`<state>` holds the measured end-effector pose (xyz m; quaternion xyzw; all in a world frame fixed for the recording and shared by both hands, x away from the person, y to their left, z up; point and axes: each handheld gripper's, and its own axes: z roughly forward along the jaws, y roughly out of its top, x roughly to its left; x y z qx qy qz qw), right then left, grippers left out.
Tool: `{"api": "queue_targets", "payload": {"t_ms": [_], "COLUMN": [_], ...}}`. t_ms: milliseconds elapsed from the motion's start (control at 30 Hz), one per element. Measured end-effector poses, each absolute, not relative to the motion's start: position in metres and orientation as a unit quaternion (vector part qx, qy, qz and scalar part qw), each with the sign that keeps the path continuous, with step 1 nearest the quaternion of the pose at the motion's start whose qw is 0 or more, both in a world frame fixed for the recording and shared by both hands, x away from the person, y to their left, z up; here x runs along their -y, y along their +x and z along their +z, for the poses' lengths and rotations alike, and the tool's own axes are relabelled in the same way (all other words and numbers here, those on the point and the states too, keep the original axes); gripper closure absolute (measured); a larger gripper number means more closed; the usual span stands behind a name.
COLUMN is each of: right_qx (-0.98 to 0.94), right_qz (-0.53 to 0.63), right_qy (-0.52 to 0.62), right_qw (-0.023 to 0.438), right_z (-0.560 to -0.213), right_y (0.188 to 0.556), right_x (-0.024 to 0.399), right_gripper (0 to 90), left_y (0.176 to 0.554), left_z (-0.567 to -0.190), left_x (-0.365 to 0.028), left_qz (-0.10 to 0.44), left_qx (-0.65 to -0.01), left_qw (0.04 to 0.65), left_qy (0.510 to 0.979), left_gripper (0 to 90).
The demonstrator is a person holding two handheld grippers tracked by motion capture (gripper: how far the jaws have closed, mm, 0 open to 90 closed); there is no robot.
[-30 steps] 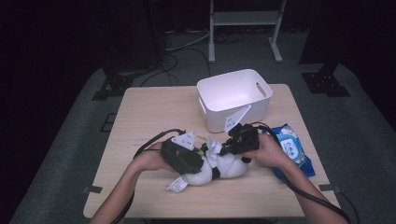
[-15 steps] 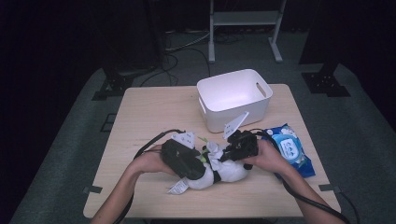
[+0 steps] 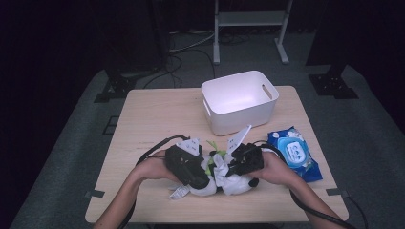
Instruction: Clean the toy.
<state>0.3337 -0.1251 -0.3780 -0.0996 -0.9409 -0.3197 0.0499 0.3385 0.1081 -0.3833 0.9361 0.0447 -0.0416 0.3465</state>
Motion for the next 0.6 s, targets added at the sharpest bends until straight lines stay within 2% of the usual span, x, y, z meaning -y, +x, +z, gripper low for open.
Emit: {"api": "queue_targets", "payload": {"t_ms": [133,600], "right_qx": [0.940,0.931], "right_qz": [-0.322,-0.352], "right_qy": [-0.094,-0.086], "right_qw": [0.067,0.048], "right_z": [-0.379,-0.361], "right_y": [0.332,0.336], "right_x": [0.124,0.109], "right_gripper": [84.5,84.2], "left_y": [0.334,0.331], "left_z": [-0.383,-0.380], "left_x": [-0.109,-0.112], "left_qz": [-0.042,-0.055], "left_qx": [-0.044,-0.052], "left_qw": [0.351,0.347], "left_qy": [0.934,0.935], "left_gripper": [16.3,15.0]}}
